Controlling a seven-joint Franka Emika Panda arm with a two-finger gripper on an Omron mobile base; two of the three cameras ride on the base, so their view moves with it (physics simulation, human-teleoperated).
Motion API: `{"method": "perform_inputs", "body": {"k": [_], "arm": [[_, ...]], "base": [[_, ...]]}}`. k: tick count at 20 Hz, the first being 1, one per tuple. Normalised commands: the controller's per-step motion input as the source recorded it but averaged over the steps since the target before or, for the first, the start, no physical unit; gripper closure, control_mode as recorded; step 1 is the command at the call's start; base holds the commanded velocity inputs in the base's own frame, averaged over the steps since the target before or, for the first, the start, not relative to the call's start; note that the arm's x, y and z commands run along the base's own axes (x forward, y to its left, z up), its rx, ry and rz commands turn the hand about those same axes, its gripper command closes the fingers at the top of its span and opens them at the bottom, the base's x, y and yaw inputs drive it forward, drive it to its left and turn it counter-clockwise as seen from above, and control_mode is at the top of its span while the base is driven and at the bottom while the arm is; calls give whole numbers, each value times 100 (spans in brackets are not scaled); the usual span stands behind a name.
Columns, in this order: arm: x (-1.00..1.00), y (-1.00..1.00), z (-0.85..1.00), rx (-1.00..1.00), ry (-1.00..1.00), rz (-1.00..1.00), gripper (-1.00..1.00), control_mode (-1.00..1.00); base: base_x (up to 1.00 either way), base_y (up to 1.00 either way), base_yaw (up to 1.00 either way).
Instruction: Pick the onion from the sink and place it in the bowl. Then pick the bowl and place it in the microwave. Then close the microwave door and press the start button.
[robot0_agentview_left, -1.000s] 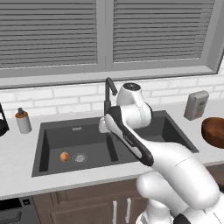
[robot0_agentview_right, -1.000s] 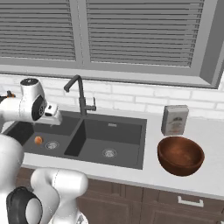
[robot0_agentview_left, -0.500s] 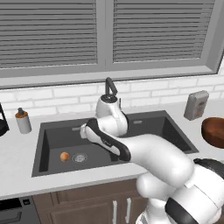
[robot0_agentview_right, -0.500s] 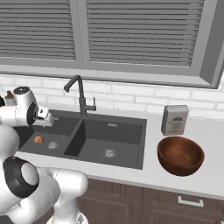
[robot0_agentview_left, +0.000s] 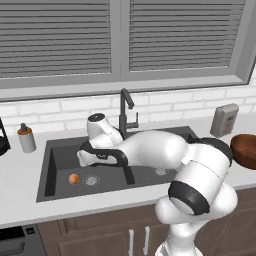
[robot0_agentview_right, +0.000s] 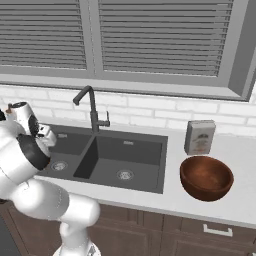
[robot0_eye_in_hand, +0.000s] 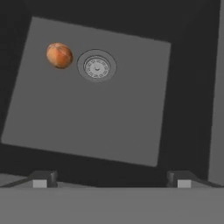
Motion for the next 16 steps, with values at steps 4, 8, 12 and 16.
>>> {"method": "perform_inputs", "body": {"k": [4, 8, 12, 16], "arm": [[0, 12, -53, -6, 7, 0, -100, -100], [7, 15, -55, -1, 3, 0, -100, -100], [17, 19, -35, 0, 0, 0, -100, -100], [23, 21, -8, 0, 3, -2, -100, -100]], "base": [[0, 0, 0], [0, 0, 0], [0, 0, 0], [0, 0, 0]]}}
